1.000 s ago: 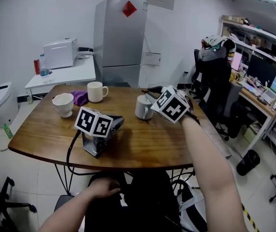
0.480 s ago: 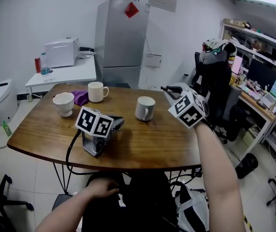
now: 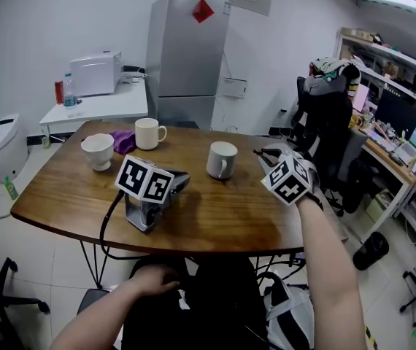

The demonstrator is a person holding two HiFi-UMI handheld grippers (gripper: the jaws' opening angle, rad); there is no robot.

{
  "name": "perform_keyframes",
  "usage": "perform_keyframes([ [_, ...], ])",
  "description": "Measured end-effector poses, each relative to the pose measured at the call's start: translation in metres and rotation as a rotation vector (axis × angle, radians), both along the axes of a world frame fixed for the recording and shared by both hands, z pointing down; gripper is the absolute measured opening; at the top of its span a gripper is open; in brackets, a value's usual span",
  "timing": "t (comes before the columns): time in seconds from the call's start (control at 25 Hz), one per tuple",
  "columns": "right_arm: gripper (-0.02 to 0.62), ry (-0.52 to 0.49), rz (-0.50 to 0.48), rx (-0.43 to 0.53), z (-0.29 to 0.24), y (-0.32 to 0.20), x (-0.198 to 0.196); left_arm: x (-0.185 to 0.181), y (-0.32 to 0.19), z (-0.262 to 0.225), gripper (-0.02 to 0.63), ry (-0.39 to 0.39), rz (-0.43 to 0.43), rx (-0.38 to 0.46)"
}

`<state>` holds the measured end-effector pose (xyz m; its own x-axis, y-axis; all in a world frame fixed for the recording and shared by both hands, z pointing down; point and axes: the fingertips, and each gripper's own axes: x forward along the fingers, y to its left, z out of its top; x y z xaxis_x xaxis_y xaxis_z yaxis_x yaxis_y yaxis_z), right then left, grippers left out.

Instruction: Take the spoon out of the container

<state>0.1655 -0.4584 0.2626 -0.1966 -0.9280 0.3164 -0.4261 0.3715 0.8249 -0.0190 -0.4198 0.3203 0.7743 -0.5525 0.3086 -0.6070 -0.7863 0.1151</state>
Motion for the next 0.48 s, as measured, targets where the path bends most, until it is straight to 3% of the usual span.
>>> perform_keyframes([
  [0.48,0.049,0.038,0.028,-0.048,0.03,0.0,0.012,0.0,0.001,-0.001,0.011,-0.001,-0.001,0.001],
])
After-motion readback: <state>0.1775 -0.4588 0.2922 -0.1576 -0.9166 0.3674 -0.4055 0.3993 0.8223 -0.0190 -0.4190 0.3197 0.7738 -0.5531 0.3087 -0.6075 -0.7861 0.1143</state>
